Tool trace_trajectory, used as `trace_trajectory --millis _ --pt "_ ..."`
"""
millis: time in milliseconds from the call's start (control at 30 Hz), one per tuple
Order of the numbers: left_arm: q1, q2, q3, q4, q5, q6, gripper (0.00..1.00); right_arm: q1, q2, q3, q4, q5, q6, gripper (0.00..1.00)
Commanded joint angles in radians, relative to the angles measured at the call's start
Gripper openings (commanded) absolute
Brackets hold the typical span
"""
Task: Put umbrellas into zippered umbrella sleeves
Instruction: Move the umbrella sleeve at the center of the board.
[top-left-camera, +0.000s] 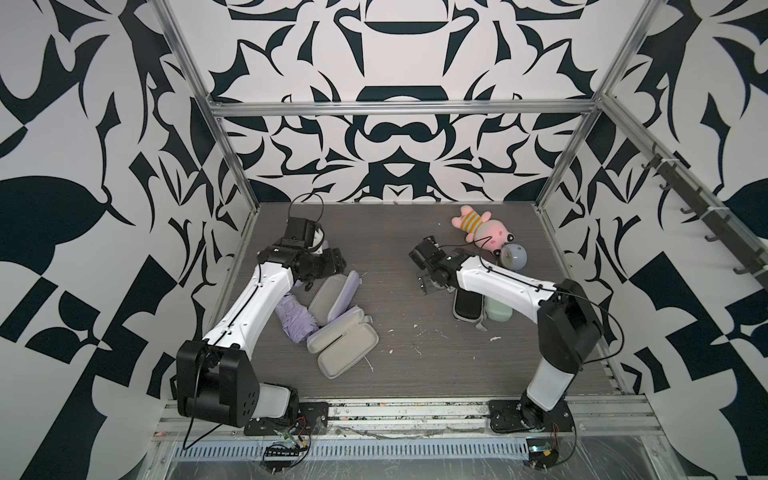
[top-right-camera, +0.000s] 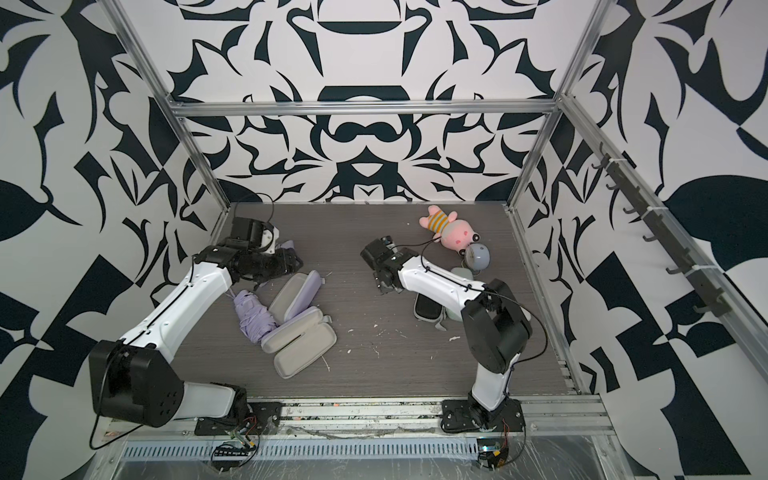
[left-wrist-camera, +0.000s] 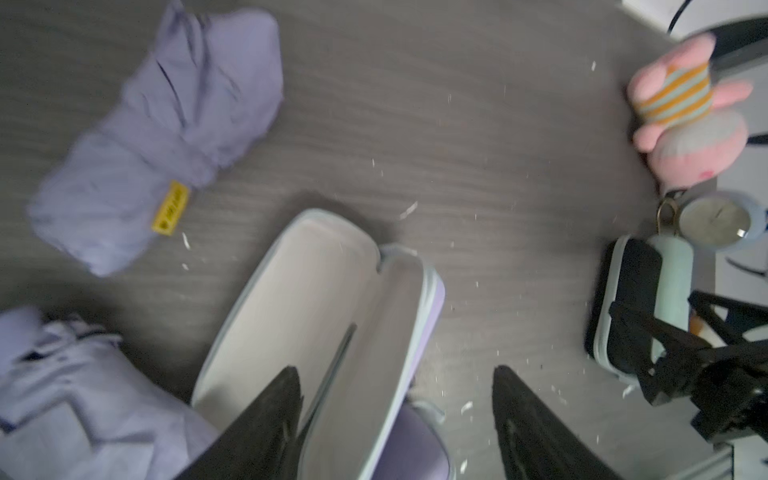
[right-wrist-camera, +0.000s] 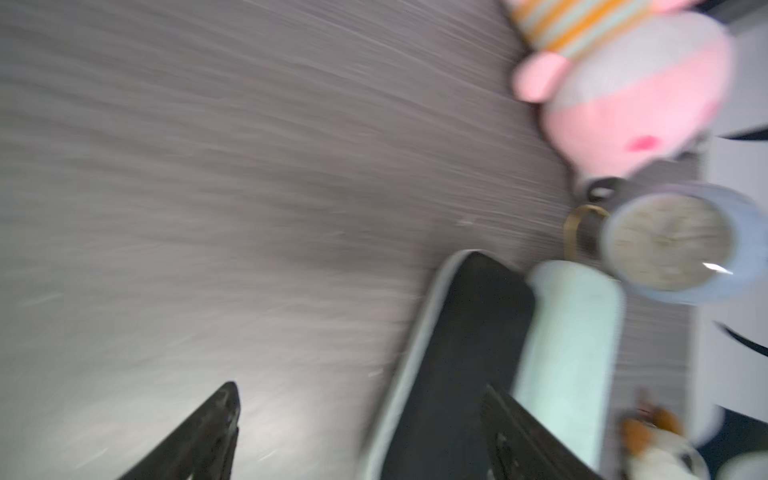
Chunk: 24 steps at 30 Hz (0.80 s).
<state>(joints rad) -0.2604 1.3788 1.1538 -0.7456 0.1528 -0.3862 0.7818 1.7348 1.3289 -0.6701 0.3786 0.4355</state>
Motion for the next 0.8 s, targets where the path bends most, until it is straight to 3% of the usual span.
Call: trace_trajectory --millis 0,133,433,533,633,767 --pt "-0.027 -0.038 -0.024 -0.202 -0.01 0.031 0.81 0.093 -0.031 -0.039 0.143 -0.347 0.095 0.82" --pt "-0.024 -0.022 -0.083 -0.138 -0.003 0.028 0.81 0.202 0.029 -0.092 0.312 -0.552 0.149 0.76" --pt "-0.015 0.072 -0.135 -0.014 0.047 -0.012 0.67 0.231 0.224 -0.005 0.264 -0.649 0.15 0.51" --pt "0.008 0.051 -0.143 -0.011 0.046 -0.02 0.64 0.197 0.244 -0.001 0.242 -0.665 0.155 0.25" --pt "0.054 -0.011 -0.133 -0.014 0.054 -0.026 0.74 0.115 0.205 -0.002 0.159 -0.622 0.091 0.04" --pt "0.117 -0.075 -0.099 -0.024 0.044 -0.042 0.82 -0.007 0.181 0.092 -0.076 -0.578 -0.147 0.0"
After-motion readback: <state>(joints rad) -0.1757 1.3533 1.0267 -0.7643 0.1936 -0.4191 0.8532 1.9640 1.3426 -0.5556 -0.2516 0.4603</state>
